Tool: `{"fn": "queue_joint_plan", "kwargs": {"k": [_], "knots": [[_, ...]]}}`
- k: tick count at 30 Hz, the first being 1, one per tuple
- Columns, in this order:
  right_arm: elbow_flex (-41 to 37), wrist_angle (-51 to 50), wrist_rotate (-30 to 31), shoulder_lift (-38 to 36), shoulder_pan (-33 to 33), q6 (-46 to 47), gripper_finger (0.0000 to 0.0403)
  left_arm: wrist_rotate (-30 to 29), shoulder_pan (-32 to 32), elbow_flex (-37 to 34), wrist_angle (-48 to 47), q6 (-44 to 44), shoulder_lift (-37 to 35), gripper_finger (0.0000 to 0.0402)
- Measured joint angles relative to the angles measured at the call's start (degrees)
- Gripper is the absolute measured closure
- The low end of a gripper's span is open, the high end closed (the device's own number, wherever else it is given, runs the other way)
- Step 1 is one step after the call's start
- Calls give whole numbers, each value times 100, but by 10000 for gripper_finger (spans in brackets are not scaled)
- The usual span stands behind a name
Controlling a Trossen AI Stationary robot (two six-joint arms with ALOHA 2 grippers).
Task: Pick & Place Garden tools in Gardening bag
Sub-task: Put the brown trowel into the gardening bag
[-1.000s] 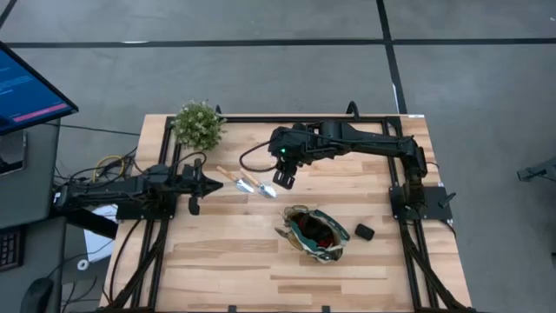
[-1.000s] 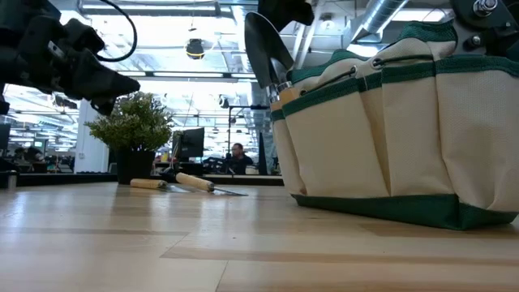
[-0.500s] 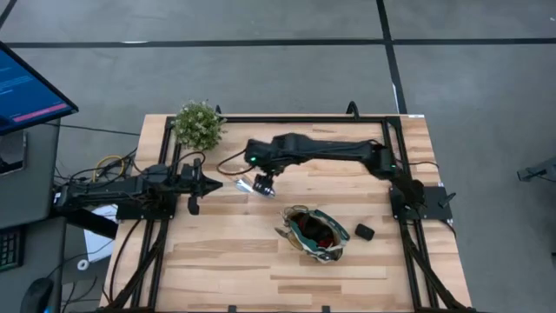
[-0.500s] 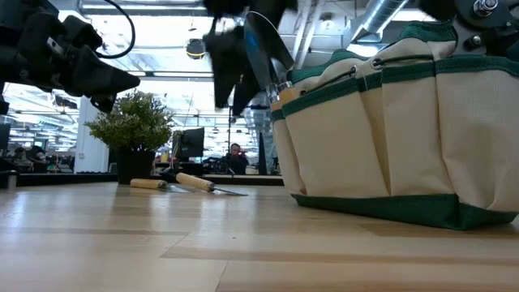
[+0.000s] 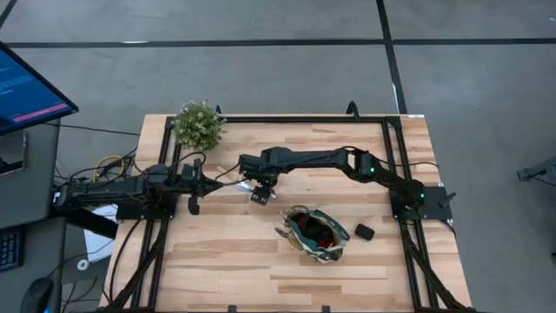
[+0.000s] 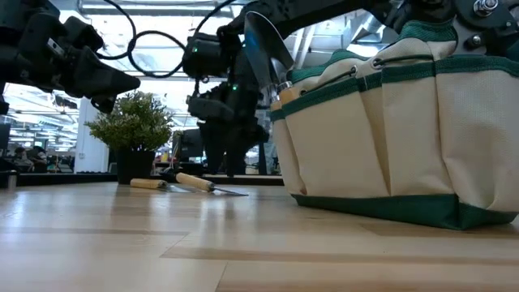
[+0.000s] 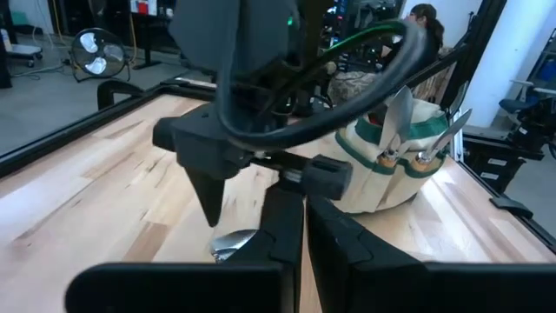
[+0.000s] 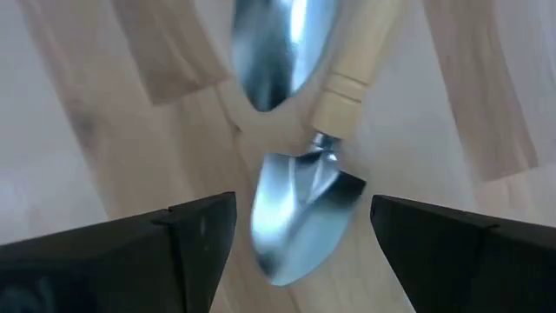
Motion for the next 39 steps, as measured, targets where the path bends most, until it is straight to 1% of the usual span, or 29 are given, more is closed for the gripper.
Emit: {"fn": "queue_joint_plan", "kwargs": {"k": [4, 8, 13, 19, 22, 24, 32, 35, 39], "knots": [[4, 110, 83, -7, 122, -24, 146, 0, 0, 0, 23, 0, 48, 384], [4, 152, 513, -7, 225, -43, 146, 1, 0, 0, 35, 0, 84, 384], [-3, 40, 873, 98, 198, -98, 146, 0, 0, 0, 41, 0, 204, 384], [-104, 56, 866, 94, 151, -221, 146, 0, 0, 0, 74, 0, 394, 384], [-101, 47, 753, 95, 163, -237, 146, 0, 0, 0, 80, 0, 501, 384], [-99, 59, 564, 77, 180, -237, 146, 0, 0, 0, 80, 0, 581, 384], [-89, -35, 520, -486, 157, -231, 149, 0, 0, 0, 111, 0, 883, 384], [-103, -145, 534, -562, 114, -146, 149, 0, 0, 0, 112, 0, 771, 384], [-87, -134, 518, -656, 213, -155, 149, 2, 0, 0, 130, 0, 355, 384]]}}
